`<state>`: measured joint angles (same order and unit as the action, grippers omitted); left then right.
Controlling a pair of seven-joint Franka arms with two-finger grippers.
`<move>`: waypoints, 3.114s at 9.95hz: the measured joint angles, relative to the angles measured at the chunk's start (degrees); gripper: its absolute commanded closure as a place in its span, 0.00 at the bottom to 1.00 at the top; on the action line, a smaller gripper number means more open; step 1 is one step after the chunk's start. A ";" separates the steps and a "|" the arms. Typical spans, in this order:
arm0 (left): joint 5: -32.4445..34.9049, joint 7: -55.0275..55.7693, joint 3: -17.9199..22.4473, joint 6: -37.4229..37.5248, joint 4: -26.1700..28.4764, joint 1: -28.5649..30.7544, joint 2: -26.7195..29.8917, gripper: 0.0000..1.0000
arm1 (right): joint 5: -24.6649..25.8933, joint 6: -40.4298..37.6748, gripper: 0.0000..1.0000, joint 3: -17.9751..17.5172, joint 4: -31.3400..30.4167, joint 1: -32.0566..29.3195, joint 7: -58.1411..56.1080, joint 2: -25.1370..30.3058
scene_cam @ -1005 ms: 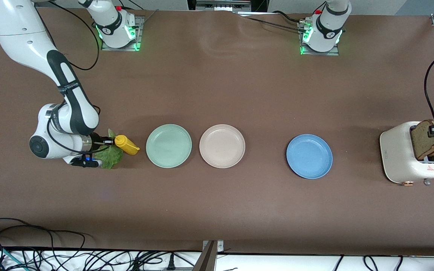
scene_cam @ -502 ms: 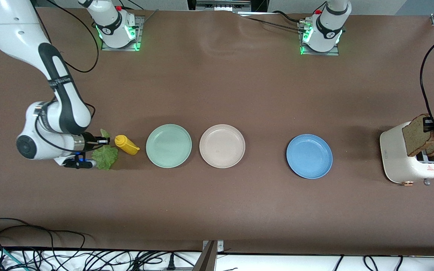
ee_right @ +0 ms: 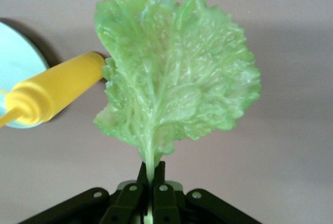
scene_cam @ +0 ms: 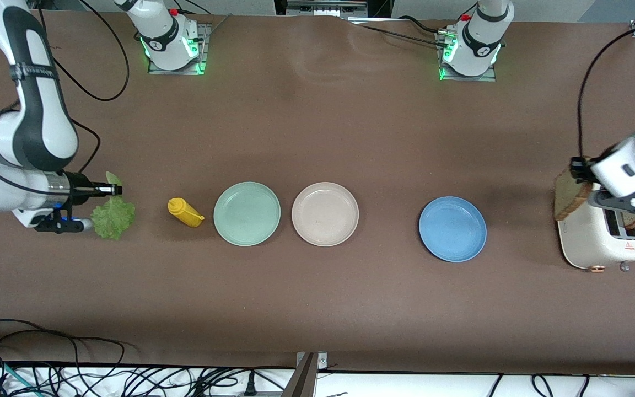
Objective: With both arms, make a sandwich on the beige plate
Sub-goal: 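Lift the lettuce while the left gripper carries bread onto the beige plate, then carry the lettuce toward the beige plate while the left gripper withdraws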
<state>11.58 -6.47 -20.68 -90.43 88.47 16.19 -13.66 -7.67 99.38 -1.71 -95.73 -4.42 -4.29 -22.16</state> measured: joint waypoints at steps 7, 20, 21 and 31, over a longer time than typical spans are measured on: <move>-30.57 21.90 -5.04 -5.64 -0.15 -7.96 -4.87 1.00 | 0.00 -14.44 1.00 0.19 5.11 0.34 -0.05 9.05; -62.56 -21.29 -4.25 -32.86 -1.27 -19.08 -35.70 0.46 | -0.02 -15.76 1.00 -0.28 6.89 6.67 9.72 8.58; -64.91 -25.17 -4.16 -32.92 -1.30 -19.07 -37.02 0.00 | -0.03 -15.51 1.00 -0.31 6.92 7.79 11.75 8.58; -51.17 -22.94 -3.53 -30.24 -2.00 -14.36 -32.02 0.00 | -0.70 -10.59 1.00 -2.46 7.01 12.32 21.29 8.47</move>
<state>-39.60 -29.41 -24.20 -120.67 86.47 1.83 -45.68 -8.37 88.79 -4.17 -88.72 7.90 17.00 -13.68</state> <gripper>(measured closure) 0.000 0.956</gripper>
